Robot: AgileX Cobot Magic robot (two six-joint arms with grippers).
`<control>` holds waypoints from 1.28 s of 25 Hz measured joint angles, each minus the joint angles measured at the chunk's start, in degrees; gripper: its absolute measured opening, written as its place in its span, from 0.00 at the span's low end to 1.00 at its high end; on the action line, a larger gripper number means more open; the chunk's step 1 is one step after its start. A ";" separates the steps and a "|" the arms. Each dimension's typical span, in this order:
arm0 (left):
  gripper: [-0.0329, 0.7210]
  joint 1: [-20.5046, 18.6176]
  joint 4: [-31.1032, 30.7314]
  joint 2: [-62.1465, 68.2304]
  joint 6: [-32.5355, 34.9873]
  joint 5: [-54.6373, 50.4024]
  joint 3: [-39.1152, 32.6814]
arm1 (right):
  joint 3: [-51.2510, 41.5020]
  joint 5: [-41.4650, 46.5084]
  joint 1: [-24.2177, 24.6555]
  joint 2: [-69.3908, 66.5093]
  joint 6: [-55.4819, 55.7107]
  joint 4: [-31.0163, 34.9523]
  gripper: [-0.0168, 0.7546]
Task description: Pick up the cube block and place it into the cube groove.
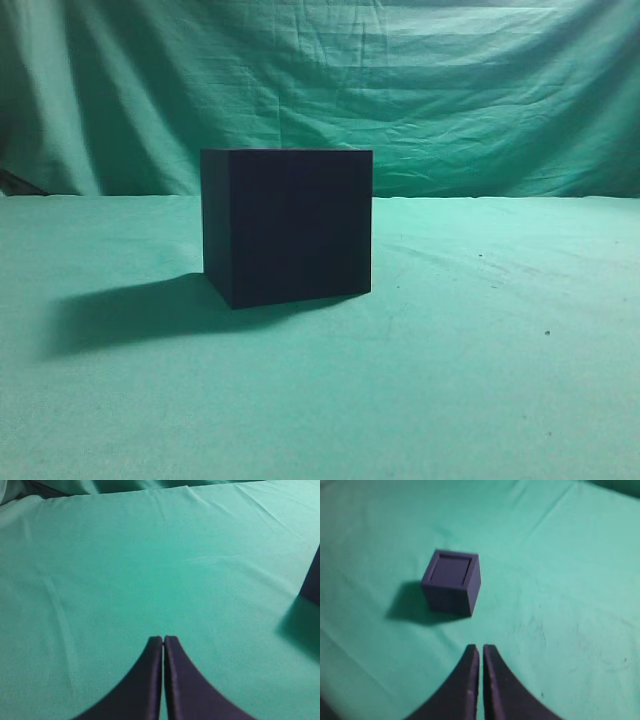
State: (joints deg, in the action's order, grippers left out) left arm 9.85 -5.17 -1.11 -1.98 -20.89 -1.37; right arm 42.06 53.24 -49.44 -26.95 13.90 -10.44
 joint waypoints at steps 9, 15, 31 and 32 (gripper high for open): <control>0.04 0.00 0.00 0.00 0.00 0.00 0.00 | -15.43 -16.37 20.39 13.21 -2.42 1.83 0.02; 0.04 0.00 0.00 0.00 0.00 0.00 0.00 | -25.95 -27.06 32.54 19.59 -2.57 2.05 0.02; 0.04 0.00 0.00 0.00 0.00 0.00 0.00 | -43.64 -31.05 45.47 27.51 -4.27 6.63 0.02; 0.04 0.00 0.00 0.00 0.00 0.00 0.00 | -43.64 -31.05 45.47 27.51 -4.74 6.63 0.02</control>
State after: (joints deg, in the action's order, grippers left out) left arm 9.85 -5.17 -1.11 -1.98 -20.89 -1.37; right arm -1.58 22.19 -3.97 0.56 9.16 -3.81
